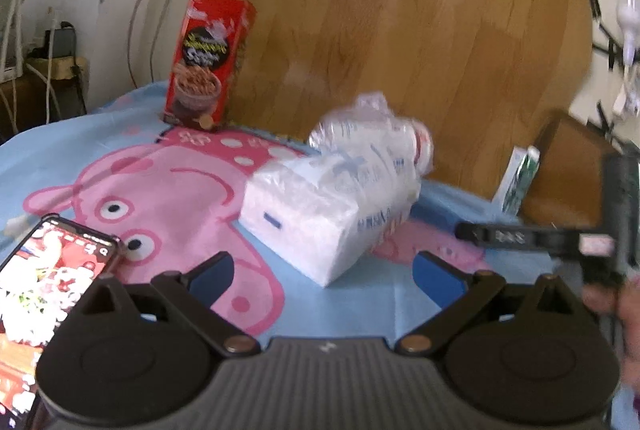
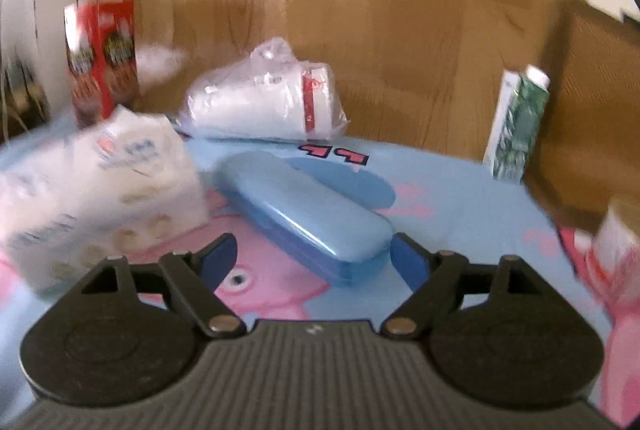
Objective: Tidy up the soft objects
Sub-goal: 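Move the right tool to the blue glasses case on the cloth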
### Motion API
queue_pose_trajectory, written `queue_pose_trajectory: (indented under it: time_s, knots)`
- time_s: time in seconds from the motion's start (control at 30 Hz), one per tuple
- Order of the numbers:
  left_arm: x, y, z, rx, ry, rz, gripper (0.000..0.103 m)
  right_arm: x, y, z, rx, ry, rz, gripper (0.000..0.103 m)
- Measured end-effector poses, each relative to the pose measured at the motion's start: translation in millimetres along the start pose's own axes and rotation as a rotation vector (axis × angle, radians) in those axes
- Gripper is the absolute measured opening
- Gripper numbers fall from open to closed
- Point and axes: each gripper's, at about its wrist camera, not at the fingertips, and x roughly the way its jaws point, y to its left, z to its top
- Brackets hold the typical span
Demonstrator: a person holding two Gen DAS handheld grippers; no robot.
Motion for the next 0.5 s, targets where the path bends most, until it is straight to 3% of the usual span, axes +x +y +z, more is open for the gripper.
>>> queue_pose_trajectory:
  time_s: [0.07, 0.17, 0.3, 0.43, 0.5]
  knots:
    - [10, -5, 0, 0.031, 0.062, 0.008, 0.099, 16, -6, 2, -0.036, 0.059, 0.032, 0.086]
    - [25, -12, 0, 0.062, 0.148, 0.045, 0.100, 22, -24, 7, 0.026, 0.100, 0.091, 0.086]
    - [28, -24, -4, 0.125, 0.165, 0.102, 0.100, 13, -37, 6, 0.018, 0.088, 0.076, 0.087]
    - [30, -29, -5, 0.150, 0.175, 0.130, 0.100, 13, -43, 13, -0.052, 0.045, 0.165, 0.099]
    - [30, -31, -5, 0.158, 0.178, 0.138, 0.100, 22, -39, 19, -0.107, 0.049, 0.190, 0.099]
